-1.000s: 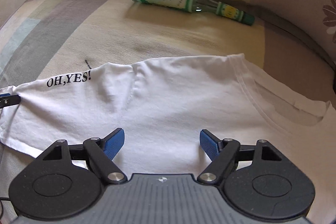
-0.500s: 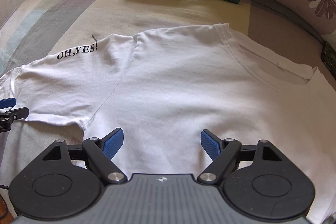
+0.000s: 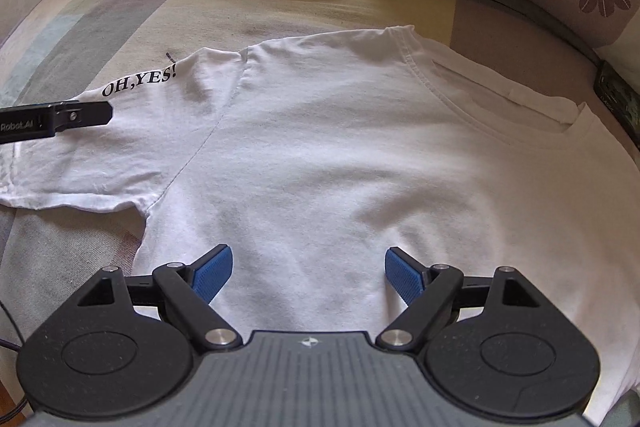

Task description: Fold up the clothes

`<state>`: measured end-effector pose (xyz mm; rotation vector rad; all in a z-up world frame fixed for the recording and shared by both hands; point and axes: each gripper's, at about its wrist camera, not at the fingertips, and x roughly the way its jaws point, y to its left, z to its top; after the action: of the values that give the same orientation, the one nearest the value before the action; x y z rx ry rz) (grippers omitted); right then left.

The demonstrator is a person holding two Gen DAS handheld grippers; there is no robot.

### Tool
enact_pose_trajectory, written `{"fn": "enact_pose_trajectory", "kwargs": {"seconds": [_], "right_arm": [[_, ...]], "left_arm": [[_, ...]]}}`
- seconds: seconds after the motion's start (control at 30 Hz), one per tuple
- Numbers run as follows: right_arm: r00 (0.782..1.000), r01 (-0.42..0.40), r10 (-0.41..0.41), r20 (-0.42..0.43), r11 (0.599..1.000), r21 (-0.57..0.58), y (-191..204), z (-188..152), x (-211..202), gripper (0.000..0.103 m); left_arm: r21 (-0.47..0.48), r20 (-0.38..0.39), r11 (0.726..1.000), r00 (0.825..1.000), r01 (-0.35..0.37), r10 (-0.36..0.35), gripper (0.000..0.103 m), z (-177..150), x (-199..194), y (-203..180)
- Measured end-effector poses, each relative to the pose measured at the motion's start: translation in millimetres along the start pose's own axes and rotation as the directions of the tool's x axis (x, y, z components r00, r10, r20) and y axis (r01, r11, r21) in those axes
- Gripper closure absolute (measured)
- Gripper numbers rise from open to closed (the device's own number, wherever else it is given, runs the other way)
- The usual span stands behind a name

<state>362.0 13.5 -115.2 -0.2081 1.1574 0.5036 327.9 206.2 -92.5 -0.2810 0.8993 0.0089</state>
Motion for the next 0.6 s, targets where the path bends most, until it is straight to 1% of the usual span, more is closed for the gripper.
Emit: {"fn": "enact_pose_trajectory", "kwargs": {"seconds": [0.07,0.13,0.23,0.3,0.33,0.4,0.43,0.47,0.53,0.6], "right_arm": [[1.0,-0.003,0.003,-0.006,1.0,-0.005,1,-1,2,0.016],[1.0,-0.002,0.002,-0.006,1.0,0.005,1,-1,1,0.016],[1.0,-0.009,0.009,-0.002,0.999,0.03,-2,0,-1,0.016],[1.0,-0.009,0.009,-0.004,0.999,0.032,-4,0,0,0.015],[1.0,-0.005,0.006,-0.007,0.999,0.033,-5,0,1,0.015],[1.0,-0.001,0.001,-0.011,0.999,0.041,-6,0,3,0.015],[1.0,0.001,-0.001,-0.013,0.999,0.046,-7,0,3,0.015],[1.0,0.005,-0.004,-0.012,0.999,0.049,-7,1,3,0.015],[1.0,0.006,-0.006,-0.003,0.999,0.046,-5,3,2,0.015],[0.999,0.01,-0.01,0.031,1.0,0.026,-1,9,-1,0.015]], "left_arm": [[-0.048,-0.021,0.998,0.999,0.041,-0.042,0.036,0,6,3],[-0.073,-0.04,0.997,0.999,0.013,-0.016,0.036,-4,9,16],[-0.138,-0.013,0.99,1.0,-0.021,0.02,0.035,-9,-7,55],[-0.169,-0.032,0.979,0.994,-0.113,0.109,0.035,-9,-20,83],[-0.18,-0.043,0.97,0.986,-0.164,0.159,0.034,-10,-25,95],[-0.206,-0.06,0.948,0.97,-0.244,0.236,0.035,-13,-35,117],[-0.218,-0.069,0.934,0.959,-0.283,0.274,0.037,-15,-40,127],[-0.23,-0.079,0.919,0.947,-0.321,0.311,0.036,-16,-44,138],[-0.251,-0.092,0.903,0.937,-0.349,0.337,0.038,-15,-50,138],[-0.233,-0.055,0.919,0.948,-0.317,0.313,0.037,-15,-54,124]]}}
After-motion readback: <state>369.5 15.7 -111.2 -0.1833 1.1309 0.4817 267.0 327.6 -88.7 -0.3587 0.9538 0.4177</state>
